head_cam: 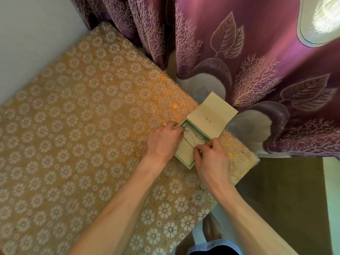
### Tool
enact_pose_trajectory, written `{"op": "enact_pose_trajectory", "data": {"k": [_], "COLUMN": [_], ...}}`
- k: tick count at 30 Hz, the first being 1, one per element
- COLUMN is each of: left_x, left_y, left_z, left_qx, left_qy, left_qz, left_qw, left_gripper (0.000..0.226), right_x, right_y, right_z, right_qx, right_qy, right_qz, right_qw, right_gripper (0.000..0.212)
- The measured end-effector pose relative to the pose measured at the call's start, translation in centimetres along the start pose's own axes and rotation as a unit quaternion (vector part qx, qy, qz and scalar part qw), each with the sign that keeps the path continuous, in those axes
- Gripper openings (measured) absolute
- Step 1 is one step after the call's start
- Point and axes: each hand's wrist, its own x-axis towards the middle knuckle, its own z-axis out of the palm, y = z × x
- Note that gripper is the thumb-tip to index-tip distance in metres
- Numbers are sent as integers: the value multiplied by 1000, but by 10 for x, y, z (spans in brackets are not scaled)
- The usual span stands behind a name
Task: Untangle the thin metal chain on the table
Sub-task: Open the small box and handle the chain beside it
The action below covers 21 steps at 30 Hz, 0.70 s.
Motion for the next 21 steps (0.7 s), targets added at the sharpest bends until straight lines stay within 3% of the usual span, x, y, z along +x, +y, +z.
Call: {"op": "enact_pose_trajectory", "data": {"k": [11,21], "left_x": [11,7], "left_y": [-5,-10], "left_z": [5,11], "left_qx": [38,48], "left_qy": [3,-21], "left_qz": [32,57], "left_qw": [999,997], "left_gripper": [28,21], "right_x": [0,-5], "right_y": [0,2], "right_z": [1,5], "right_qx": [-13,-22], "right_qy": [8,5], "right_qz": [11,23], "right_qw": [1000,999], "right_gripper": [12,18]}}
